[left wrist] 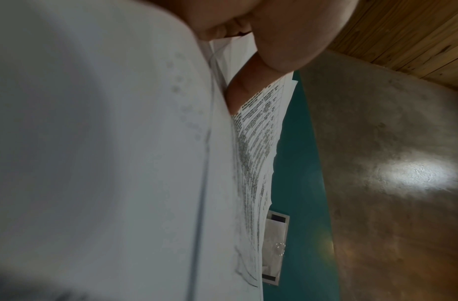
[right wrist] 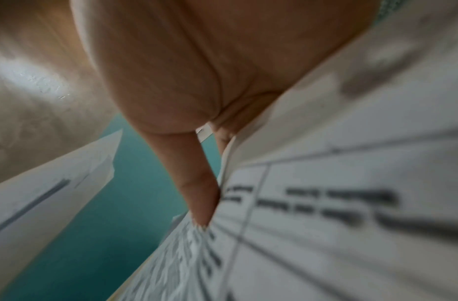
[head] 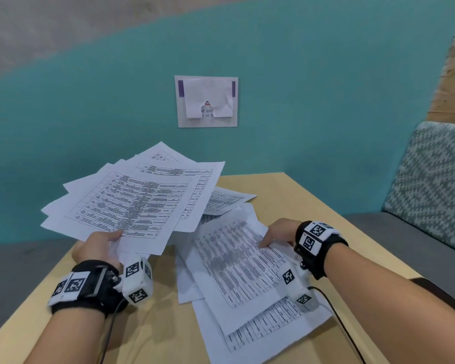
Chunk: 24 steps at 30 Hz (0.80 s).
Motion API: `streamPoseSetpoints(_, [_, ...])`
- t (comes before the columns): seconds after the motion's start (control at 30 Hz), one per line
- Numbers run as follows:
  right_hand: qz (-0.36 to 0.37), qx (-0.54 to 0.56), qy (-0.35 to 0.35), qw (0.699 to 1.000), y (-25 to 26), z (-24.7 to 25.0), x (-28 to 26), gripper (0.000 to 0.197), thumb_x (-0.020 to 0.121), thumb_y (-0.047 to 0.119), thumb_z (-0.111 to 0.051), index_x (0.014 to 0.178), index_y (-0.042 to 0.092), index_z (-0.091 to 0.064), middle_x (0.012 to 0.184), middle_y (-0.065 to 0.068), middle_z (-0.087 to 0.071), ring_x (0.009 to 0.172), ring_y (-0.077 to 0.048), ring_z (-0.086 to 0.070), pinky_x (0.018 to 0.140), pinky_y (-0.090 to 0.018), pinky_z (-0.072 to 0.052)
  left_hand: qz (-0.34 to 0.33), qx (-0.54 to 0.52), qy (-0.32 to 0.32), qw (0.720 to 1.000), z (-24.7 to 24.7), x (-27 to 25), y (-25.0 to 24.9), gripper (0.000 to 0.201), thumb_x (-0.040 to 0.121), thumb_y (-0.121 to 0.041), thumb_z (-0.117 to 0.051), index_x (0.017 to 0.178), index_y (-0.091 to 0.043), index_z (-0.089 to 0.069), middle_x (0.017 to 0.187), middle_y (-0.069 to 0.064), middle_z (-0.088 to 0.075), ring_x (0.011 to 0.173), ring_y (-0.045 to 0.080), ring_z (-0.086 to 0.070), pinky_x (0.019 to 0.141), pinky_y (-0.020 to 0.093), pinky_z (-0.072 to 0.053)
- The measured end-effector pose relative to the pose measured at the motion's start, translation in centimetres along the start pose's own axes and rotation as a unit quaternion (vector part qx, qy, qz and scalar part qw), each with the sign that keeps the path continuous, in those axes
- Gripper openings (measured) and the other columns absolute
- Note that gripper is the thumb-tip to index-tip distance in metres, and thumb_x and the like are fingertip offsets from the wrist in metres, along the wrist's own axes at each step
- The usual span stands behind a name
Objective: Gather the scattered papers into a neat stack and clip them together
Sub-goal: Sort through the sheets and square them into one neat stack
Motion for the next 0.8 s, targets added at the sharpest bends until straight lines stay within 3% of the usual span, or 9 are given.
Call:
streamPoseSetpoints(0.07, [-0.015, -0.026, -0.040, 0.999, -0.3, 0.8, -0.3, 0.035, 0.093, 0.040, -0.068, 0.096, 0.006, -0.061, 0.109, -0.009, -0.057, 0.094, -0.024, -0.053, 0.074, -0.028, -0.044, -0.002, -0.014, -0.008, 1.000, 0.2, 0.5, 0.2, 0.051, 0.067, 0.011, -0.079, 0.111, -0.006, -0.060, 0.104, 0.018, -0.072, 0.081, 0.032, -0.071, 0.085, 0.051, -0.060])
streamPoseSetpoints(0.23, [-0.035, -0.068, -0.068, 0.995, -1.4, 1.9, -0.5, 0.046, 0.101, 0.033, -0.057, 0.134, 0.001, -0.058, 0.137, -0.015, -0.055, 0.108, -0.026, -0.055, 0.086, -0.028, -0.044, 0.016, -0.015, 0.011, 1.000, -0.1, 0.6, 0.4, 0.057, 0.067, 0.010, -0.080, 0.119, -0.004, -0.063, 0.104, 0.017, -0.072, 0.080, 0.033, -0.072, 0.080, 0.052, -0.060])
streamPoseSetpoints(0.37, [-0.052, -0.006, -0.092, 0.994, -3.0, 2.1, 0.2, 0.041, 0.099, 0.020, -0.055, 0.135, 0.001, -0.058, 0.140, -0.016, -0.058, 0.129, -0.029, -0.054, 0.067, -0.018, -0.044, 0.020, -0.056, 0.006, 0.998, 0.1, 1.5, 0.9, 0.070, 0.054, 0.011, -0.081, 0.121, -0.001, -0.064, 0.104, 0.020, -0.074, 0.079, 0.036, -0.075, 0.077, 0.058, -0.061])
streamPoseSetpoints(0.5, [-0.069, 0.049, -0.124, 0.989, -4.2, 2.8, 0.1, 0.029, 0.106, 0.003, -0.034, 0.120, 0.007, -0.059, 0.126, -0.007, -0.062, 0.108, -0.027, -0.062, 0.086, -0.027, -0.048, 0.023, -0.053, 0.001, 0.998, 0.3, 2.5, 1.2, 0.074, 0.051, 0.010, -0.081, 0.122, 0.000, -0.065, 0.104, 0.022, -0.075, 0.079, 0.038, -0.076, 0.078, 0.062, -0.060])
streamPoseSetpoints(0.63, [-0.075, 0.031, -0.157, 0.984, -5.2, 3.6, 0.9, 0.036, 0.104, 0.003, -0.034, 0.125, 0.004, -0.063, 0.130, -0.013, -0.064, 0.115, -0.027, -0.065, 0.108, -0.032, -0.040, 0.017, -0.024, -0.004, 1.000, 0.3, 0.4, 0.4, 0.072, 0.064, 0.010, -0.082, 0.131, -0.004, -0.062, 0.108, 0.018, -0.072, 0.080, 0.035, -0.073, 0.075, 0.053, -0.061])
streamPoseSetpoints(0.67, [-0.073, 0.082, -0.163, 0.981, -5.7, 3.5, 0.9, 0.021, 0.104, 0.005, -0.037, 0.099, 0.000, -0.057, 0.114, -0.012, -0.066, 0.100, -0.024, -0.067, 0.085, -0.022, -0.019, 0.016, -0.022, -0.002, 1.000, 0.3, 0.3, 0.3, 0.076, 0.063, 0.010, -0.082, 0.135, -0.004, -0.060, 0.111, 0.018, -0.072, 0.081, 0.036, -0.073, 0.074, 0.052, -0.061])
streamPoseSetpoints(0.7, [-0.091, 0.186, -0.202, 0.957, -6.8, 3.9, 1.3, 0.024, 0.102, 0.008, -0.043, 0.112, 0.000, -0.063, 0.102, -0.010, -0.063, 0.090, -0.022, -0.064, 0.069, -0.027, -0.042, 0.016, -0.023, -0.002, 1.000, 0.2, 0.3, 0.3, 0.080, 0.062, 0.010, -0.082, 0.137, -0.005, -0.059, 0.113, 0.019, -0.072, 0.082, 0.037, -0.073, 0.074, 0.052, -0.061])
streamPoseSetpoints(0.73, [-0.097, 0.253, -0.252, 0.929, -7.5, 4.5, 0.6, 0.012, 0.100, 0.012, -0.049, 0.092, 0.013, -0.057, 0.092, -0.009, -0.060, 0.083, -0.025, -0.059, 0.067, -0.030, -0.039, 0.012, -0.026, -0.003, 1.000, 0.2, 0.4, 0.3, 0.080, 0.062, 0.012, -0.081, 0.138, -0.005, -0.058, 0.114, 0.020, -0.072, 0.084, 0.039, -0.073, 0.075, 0.054, -0.061])
streamPoseSetpoints(0.8, [-0.122, 0.302, -0.326, 0.887, -9.1, 5.3, -0.3, 0.011, 0.097, 0.015, -0.053, 0.092, 0.007, -0.058, 0.084, -0.011, -0.060, 0.075, -0.029, -0.054, 0.068, -0.034, -0.042, 0.012, -0.023, -0.001, 1.000, 0.0, 0.3, 0.2, 0.078, 0.066, 0.015, -0.078, 0.138, -0.006, -0.057, 0.116, 0.021, -0.069, 0.088, 0.041, -0.072, 0.080, 0.057, -0.061])
Point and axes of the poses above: each hand's wrist, its own x-axis towards the middle knuckle, its own z-axis out of the back of the hand, y = z × x, the point moved 9 cm from there along x, towards the middle knuckle
